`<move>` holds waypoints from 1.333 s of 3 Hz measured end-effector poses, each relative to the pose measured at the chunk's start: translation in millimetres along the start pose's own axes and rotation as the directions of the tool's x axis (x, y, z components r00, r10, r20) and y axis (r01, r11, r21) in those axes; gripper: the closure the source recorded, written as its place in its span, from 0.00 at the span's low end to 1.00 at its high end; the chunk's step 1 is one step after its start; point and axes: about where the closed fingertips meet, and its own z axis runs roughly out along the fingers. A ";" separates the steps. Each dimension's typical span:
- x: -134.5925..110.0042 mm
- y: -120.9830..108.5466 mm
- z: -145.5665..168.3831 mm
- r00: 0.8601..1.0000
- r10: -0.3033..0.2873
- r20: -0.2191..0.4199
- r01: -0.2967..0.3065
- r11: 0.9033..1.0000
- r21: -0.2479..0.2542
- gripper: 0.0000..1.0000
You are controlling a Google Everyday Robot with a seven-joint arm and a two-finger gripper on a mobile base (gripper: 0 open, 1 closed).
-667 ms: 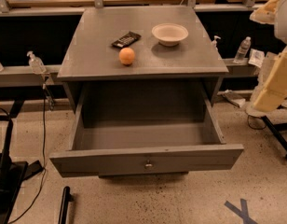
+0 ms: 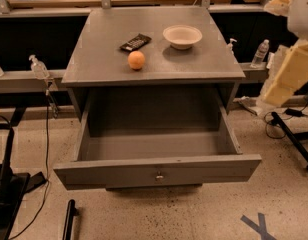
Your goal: Place orange into top drawer
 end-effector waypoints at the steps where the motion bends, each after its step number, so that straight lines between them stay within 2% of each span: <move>1: -15.0 -52.8 35.2 0.996 -0.018 0.088 0.012 0.998 0.062 0.00; 2: -37.2 -110.0 70.9 0.978 0.004 0.208 -0.030 0.992 0.120 0.00; 3: -36.5 -147.9 110.8 0.940 0.110 0.323 -0.156 0.981 0.118 0.00; 4: -28.6 -174.4 163.5 0.841 0.277 0.465 -0.324 0.946 0.021 0.00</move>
Offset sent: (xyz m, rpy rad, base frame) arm 0.2268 0.0289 0.0071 0.3205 -0.2854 0.0527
